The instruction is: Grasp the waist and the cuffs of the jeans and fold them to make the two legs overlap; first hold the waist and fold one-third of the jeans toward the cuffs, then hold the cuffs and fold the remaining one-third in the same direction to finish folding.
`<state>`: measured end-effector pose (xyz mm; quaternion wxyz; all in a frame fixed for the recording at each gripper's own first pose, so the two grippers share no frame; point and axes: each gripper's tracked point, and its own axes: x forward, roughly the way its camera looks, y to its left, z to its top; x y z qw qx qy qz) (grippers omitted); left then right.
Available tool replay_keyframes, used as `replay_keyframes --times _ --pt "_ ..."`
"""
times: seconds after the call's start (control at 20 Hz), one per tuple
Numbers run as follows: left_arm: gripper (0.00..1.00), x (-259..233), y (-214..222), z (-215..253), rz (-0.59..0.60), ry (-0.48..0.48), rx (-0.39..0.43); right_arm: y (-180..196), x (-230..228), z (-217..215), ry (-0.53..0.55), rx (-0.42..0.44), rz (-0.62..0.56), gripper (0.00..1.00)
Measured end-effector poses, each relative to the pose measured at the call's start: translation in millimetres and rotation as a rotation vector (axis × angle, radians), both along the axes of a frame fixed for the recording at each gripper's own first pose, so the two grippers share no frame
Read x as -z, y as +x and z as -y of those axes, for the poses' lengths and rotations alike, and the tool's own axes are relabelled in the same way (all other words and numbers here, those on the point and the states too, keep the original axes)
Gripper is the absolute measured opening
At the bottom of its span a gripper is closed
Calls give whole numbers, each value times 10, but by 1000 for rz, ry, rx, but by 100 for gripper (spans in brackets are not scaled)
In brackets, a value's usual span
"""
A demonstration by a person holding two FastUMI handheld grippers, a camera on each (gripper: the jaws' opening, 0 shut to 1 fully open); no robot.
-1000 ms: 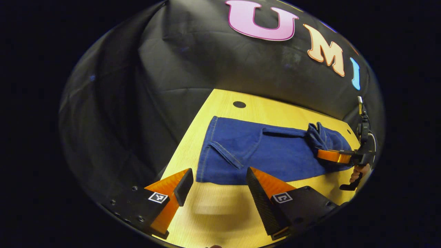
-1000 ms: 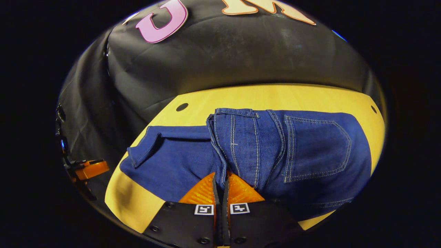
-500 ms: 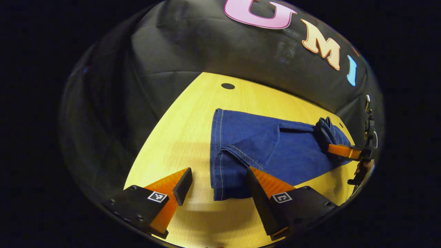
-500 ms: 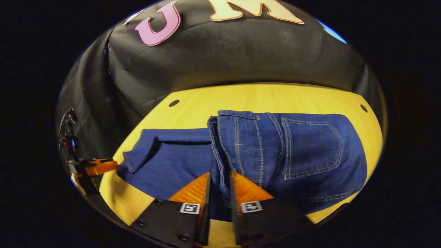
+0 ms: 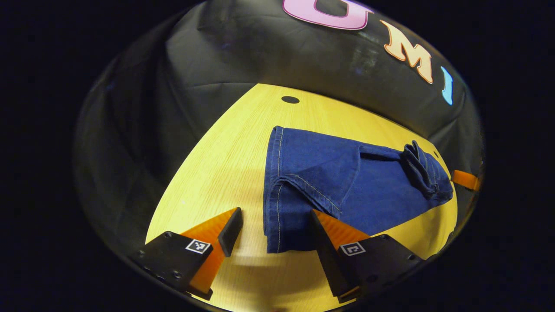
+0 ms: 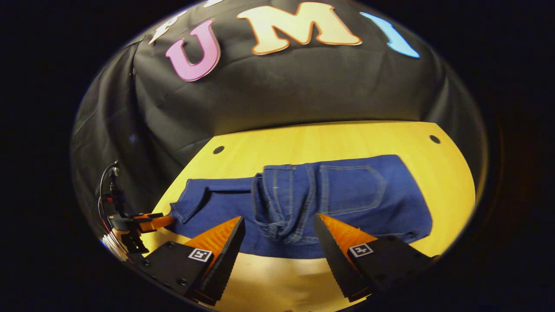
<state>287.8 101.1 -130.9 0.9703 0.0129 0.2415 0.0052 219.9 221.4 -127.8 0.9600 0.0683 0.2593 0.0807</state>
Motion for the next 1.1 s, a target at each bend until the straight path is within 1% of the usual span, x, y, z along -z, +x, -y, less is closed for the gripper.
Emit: replay_keyframes --times 0.1,0.15,0.2,0.25,0.35,0.45,0.5,0.55,0.6,0.65,0.7,0.8,0.9,1.0,1.1 --pt "92 65 3 -8 -24 73 -10 -99 3 221 13 46 -12 98" --pt "91 55 10 34 -18 91 6 -149 29 309 18 66 -24 98" --pt "92 72 42 77 -11 86 6 -193 42 387 24 85 -32 98" --pt "80 45 12 87 -1 80 -11 -241 49 446 29 101 -37 98" --pt "67 47 5 103 33 61 -26 -324 76 518 44 128 -46 98" --pt "60 70 0 151 51 54 -35 -405 122 574 55 146 -64 98" --pt "52 73 5 171 56 55 -26 -445 131 598 53 154 -70 98" --pt "49 49 -4 255 59 20 -1 -470 130 613 51 160 -71 98" --pt "34 62 5 275 62 -10 -17 -486 113 619 53 165 -70 98" --pt "19 62 20 289 67 -19 -8 -505 99 611 58 169 -68 98" --pt "13 66 39 292 70 -23 -4 -518 74 616 63 174 -63 98" --pt "4 39 32 314 85 -45 -1 -544 32 644 63 190 -49 98" --pt "0 -60 18 387 99 -111 19 -589 5 670 65 203 -43 98" --pt "0 -297 17 545 137 -209 58 -626 -24 721 60 220 -39 98" --pt "0 -559 -16 671 180 -261 97 -663 -70 746 68 230 -32 98"
